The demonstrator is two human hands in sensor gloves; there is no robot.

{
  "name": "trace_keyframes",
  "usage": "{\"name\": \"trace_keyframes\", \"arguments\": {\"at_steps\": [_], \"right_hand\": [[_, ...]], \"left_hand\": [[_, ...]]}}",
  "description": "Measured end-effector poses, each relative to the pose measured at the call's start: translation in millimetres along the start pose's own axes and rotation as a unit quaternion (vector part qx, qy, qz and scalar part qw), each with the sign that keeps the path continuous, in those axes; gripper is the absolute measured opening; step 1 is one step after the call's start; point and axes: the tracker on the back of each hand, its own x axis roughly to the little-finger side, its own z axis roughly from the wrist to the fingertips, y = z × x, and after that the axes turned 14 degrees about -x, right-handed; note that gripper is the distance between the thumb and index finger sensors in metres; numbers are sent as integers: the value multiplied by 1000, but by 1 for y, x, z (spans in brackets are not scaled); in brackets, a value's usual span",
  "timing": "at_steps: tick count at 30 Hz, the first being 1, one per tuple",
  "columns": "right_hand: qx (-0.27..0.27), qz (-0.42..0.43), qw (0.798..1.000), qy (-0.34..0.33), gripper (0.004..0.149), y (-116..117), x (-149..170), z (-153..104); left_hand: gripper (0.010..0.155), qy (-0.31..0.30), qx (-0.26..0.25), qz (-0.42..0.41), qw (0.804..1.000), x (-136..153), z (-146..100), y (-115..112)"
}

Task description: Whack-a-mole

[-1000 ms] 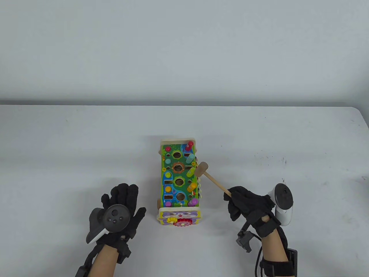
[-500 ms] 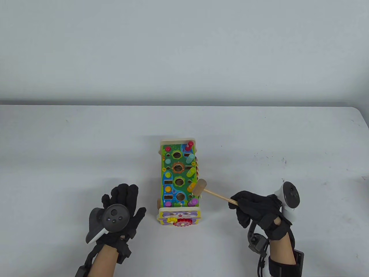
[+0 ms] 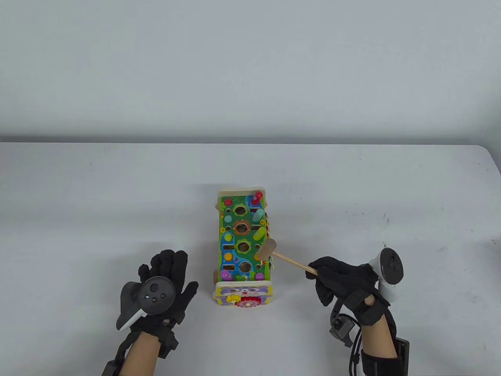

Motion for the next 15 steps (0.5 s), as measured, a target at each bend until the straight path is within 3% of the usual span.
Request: {"name": "trace_keyframes", "arguments": {"at_steps": [6,12,15], "right_hand": [[31,-30,999,4,48,-1,4,0],[15,-133,983,128,48,5,17,4],[18,-113,990,83,48,7,12,6]], "left_hand": [[79,0,-1,-1,1000,0,0,0],[79,0,1,-1,1000,0,0,0],[79,0,0,-1,1000,0,0,0]]}}
